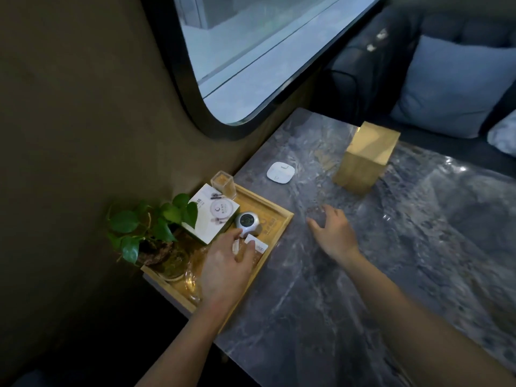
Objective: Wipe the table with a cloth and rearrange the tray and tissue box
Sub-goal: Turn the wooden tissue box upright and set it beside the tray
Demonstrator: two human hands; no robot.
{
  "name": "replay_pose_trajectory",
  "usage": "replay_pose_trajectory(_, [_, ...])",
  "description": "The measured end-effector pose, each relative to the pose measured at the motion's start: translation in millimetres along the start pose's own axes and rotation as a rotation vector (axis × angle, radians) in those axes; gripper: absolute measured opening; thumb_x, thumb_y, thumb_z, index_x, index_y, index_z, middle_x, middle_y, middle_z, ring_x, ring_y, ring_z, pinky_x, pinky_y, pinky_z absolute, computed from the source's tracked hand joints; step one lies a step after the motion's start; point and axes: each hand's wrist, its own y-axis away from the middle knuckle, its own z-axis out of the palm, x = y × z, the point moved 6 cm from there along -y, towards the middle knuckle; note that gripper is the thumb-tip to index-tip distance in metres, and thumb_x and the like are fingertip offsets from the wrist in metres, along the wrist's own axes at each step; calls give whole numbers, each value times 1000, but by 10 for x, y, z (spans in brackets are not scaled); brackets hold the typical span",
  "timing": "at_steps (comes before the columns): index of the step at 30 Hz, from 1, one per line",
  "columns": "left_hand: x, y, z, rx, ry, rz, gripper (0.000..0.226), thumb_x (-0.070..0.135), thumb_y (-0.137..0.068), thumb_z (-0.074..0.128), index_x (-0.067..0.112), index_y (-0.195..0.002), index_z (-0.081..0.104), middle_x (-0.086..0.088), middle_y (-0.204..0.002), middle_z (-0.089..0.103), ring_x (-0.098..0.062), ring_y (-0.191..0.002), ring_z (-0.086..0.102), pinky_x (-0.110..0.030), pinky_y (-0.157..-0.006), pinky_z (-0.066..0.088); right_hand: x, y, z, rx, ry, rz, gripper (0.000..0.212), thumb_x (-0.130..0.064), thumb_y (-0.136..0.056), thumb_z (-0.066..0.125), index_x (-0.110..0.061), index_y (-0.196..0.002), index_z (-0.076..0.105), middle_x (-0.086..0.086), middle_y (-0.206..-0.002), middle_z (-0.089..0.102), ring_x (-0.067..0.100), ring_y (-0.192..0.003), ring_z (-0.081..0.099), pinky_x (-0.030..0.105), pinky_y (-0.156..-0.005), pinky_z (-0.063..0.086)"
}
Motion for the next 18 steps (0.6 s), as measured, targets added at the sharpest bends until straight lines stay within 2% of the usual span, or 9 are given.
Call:
replay_pose_trajectory(4, [344, -255, 274, -124, 49, 59, 41, 43, -85, 53, 18, -118, 56, -4, -120, 62, -20, -110, 57, -42, -95, 48, 144, -76, -273, 45, -12, 67, 61, -43, -90, 49, -9, -138, 34, 18, -141, 40, 34, -128, 42, 43, -102, 36])
replay_pose_trajectory(7, [663, -439, 457, -162, 41, 125, 44, 39, -86, 55, 17, -123, 54, -5, -126, 59, -22, -117, 53, -40, -101, 43, 260, -143, -520, 129, -48, 109, 58, -42, -89, 49, -11, -136, 37, 18, -139, 43, 34, -127, 43, 43, -101, 37])
replay_pose_trajectory(9, [893, -568, 573, -168, 35, 180, 45, 40, -86, 55, 16, -124, 54, -4, -127, 59, -20, -117, 53, -36, -99, 43, 352, -200, -694, 189, -98, 149, 55, -40, -88, 52, -8, -132, 41, 20, -134, 48, 36, -124, 45, 43, -99, 38])
replay_pose_trajectory(14, [1441, -951, 954, -251, 112, 295, 48, 40, -84, 56, 13, -123, 53, -8, -123, 60, -23, -115, 54, -40, -96, 46, 485, -424, -1127, 289, -238, 197, 51, -35, -89, 54, -6, -129, 44, 20, -134, 48, 36, -123, 45, 41, -98, 39])
replay_pose_trajectory(18, [1845, -1243, 1319, -310, 62, 347, 48, 37, -86, 55, 11, -126, 49, -11, -129, 55, -26, -120, 50, -41, -98, 43, 518, -689, -1350, 317, -325, 202, 50, -33, -89, 54, -6, -130, 44, 17, -136, 49, 32, -123, 46, 39, -98, 38])
